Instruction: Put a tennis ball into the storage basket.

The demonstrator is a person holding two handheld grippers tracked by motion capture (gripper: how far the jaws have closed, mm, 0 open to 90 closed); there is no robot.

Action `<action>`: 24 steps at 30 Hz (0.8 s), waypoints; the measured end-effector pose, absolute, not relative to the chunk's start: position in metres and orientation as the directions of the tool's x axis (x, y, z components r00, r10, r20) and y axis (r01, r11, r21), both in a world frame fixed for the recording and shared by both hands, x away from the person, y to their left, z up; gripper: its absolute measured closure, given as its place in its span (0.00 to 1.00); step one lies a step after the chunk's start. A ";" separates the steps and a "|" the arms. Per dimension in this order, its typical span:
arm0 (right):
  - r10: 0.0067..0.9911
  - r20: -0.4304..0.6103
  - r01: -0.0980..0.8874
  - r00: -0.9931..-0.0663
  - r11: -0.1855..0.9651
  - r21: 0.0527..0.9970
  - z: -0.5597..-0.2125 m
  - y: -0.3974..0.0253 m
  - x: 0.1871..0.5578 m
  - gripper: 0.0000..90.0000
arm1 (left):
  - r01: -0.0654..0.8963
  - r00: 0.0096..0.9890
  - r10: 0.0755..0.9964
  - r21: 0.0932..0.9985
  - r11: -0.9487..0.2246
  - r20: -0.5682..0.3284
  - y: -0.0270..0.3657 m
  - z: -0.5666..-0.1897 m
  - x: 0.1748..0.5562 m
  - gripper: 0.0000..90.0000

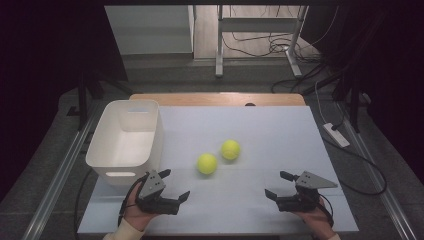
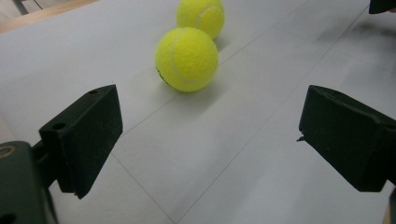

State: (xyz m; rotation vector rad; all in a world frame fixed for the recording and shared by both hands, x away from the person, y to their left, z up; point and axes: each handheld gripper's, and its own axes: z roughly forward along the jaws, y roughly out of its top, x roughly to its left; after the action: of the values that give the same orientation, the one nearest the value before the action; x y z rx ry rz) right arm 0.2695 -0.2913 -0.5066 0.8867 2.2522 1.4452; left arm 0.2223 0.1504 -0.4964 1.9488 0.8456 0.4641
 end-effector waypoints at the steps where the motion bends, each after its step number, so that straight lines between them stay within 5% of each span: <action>1: 0.653 0.061 0.327 -0.755 0.294 0.898 -0.507 -0.291 0.269 0.12 | 0.370 0.693 0.720 0.868 -0.332 -0.020 0.150 -0.496 0.223 0.08; 24: 0.647 0.058 0.325 -0.760 0.301 0.896 -0.507 -0.291 0.270 0.13 | 0.383 0.704 0.710 0.854 -0.352 -0.023 0.136 -0.483 0.237 0.08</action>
State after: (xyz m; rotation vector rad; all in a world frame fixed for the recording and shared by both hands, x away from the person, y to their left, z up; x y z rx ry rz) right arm 0.2696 -0.2908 -0.5073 0.8792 2.2595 1.4427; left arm 0.2368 0.1365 -0.4832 1.9786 0.8390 0.4422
